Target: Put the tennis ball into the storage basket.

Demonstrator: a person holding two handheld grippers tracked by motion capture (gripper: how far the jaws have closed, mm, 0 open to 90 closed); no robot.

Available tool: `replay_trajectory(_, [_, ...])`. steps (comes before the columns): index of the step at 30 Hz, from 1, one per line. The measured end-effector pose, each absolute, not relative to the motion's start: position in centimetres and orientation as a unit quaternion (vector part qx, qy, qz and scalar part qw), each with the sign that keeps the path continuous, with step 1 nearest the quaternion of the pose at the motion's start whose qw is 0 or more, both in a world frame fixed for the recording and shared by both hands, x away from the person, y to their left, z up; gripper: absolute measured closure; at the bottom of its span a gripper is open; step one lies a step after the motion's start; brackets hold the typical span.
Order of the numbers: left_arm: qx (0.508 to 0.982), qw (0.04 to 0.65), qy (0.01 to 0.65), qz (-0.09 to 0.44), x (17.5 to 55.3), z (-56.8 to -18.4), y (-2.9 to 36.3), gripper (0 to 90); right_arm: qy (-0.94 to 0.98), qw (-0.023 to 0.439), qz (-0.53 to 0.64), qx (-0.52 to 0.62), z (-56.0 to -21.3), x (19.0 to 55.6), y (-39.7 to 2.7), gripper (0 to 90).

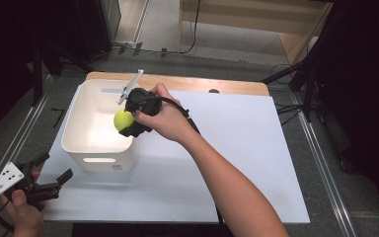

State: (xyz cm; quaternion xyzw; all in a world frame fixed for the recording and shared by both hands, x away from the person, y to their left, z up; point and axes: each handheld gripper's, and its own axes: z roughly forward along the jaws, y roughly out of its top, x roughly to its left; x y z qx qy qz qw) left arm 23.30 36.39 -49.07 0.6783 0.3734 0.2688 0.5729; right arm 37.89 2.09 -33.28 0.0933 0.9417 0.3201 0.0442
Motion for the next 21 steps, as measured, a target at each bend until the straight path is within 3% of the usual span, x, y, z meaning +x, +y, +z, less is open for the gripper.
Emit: replay_trajectory(21, [0.678,0.573,0.373,0.269,23.3,-49.1,36.4,0.0,0.946,0.038,0.311,0.087,-34.4,37.8,3.6,24.3])
